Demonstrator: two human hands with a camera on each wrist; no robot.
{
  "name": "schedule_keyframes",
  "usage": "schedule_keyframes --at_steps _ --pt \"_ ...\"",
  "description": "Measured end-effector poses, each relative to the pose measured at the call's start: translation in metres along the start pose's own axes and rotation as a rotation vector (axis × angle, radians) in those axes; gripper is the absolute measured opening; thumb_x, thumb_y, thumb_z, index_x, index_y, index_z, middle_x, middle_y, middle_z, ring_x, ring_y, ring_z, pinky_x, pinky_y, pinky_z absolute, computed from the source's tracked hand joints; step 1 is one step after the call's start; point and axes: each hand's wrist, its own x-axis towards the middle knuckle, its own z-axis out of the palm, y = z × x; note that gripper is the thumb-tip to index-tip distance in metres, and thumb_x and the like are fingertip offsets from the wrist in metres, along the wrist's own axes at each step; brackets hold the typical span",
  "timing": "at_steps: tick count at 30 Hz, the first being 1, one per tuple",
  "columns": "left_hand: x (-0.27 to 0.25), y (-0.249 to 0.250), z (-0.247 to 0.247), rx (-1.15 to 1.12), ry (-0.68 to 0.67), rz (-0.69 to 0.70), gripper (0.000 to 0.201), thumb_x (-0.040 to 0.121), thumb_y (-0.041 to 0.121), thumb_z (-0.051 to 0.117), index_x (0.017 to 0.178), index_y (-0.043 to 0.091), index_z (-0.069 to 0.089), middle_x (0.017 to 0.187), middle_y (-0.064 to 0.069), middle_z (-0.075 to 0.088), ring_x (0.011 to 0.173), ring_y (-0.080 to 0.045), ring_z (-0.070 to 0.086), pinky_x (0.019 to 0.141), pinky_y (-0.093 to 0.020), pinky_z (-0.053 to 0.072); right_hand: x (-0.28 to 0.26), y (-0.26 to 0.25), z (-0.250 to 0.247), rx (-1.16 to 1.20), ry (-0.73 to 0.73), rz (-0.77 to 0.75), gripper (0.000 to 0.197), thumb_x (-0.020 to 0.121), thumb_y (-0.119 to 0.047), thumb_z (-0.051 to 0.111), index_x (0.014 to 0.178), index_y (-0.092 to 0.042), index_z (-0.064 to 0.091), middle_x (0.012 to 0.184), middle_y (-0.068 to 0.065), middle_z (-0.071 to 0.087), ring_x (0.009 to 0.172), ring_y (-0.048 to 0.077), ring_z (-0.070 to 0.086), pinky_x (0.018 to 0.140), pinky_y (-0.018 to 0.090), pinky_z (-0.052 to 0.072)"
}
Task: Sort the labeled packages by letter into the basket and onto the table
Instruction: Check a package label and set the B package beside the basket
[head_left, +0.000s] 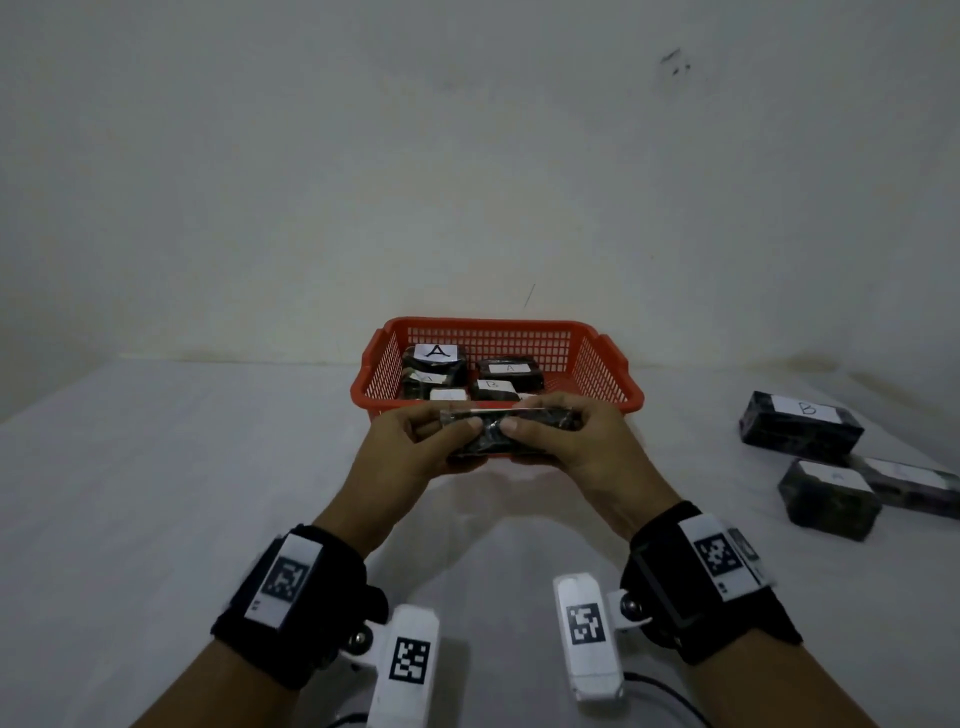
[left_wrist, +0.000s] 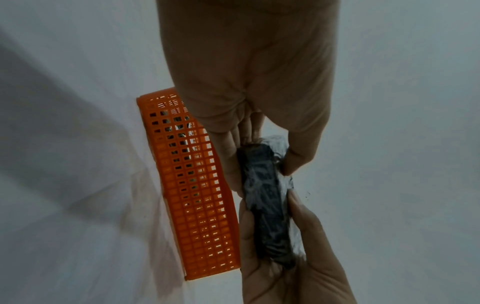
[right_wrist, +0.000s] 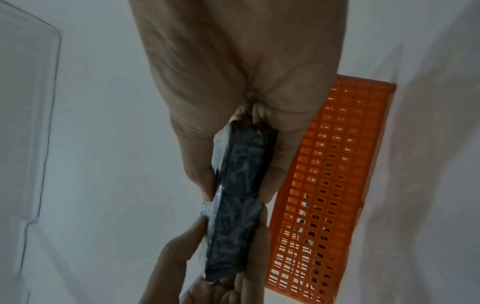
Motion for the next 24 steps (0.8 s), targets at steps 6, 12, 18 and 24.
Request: schedule_keyframes --at_steps 6,12,18,24 --pt "0.005 0.001 -0.016 -0.076 0.027 -0.006 0.028 0.093 0.014 0.066 0.120 0.005 0.069 0.109 -0.008 0.078 0.102 -0.023 0.076 0.086 -0.036 0.062 0.001 0.005 0.001 0.040 -0.061 0.034 0.041 0.085 -0.010 0.080 0.124 -0.004 0.070 0.118 0.012 0.078 0.112 0.028 0.074 0.101 0.043 0.057" --pt "0.003 -0.001 -0.013 -0.027 -0.033 -0.003 0.028 0.088 0.007 0.071 0.116 0.007 0.070 0.108 -0.006 0.078 0.101 -0.022 0.076 0.083 -0.031 0.062 -0.002 0.001 -0.007 -0.024 -0.076 0.013 0.040 0.083 -0.008 0.081 0.121 -0.004 0.069 0.114 0.011 0.079 0.110 0.026 0.075 0.099 0.040 0.058" --pt "0.002 -0.002 -0.011 0.001 -0.089 -0.005 0.031 0.090 0.011 0.070 0.120 0.011 0.069 0.112 -0.004 0.077 0.104 -0.019 0.074 0.086 -0.030 0.061 -0.003 -0.001 -0.004 -0.076 -0.030 -0.027 0.032 0.086 -0.014 0.080 0.116 -0.003 0.074 0.109 0.010 0.080 0.105 0.025 0.077 0.097 0.040 0.060" --pt "0.004 -0.002 -0.013 -0.072 -0.054 -0.017 0.032 0.089 0.012 0.069 0.121 0.007 0.068 0.111 -0.007 0.077 0.105 -0.022 0.074 0.087 -0.033 0.061 -0.003 -0.003 -0.008 -0.081 -0.087 -0.009 0.039 0.084 -0.006 0.080 0.122 -0.004 0.070 0.113 0.010 0.079 0.108 0.024 0.076 0.093 0.031 0.061"
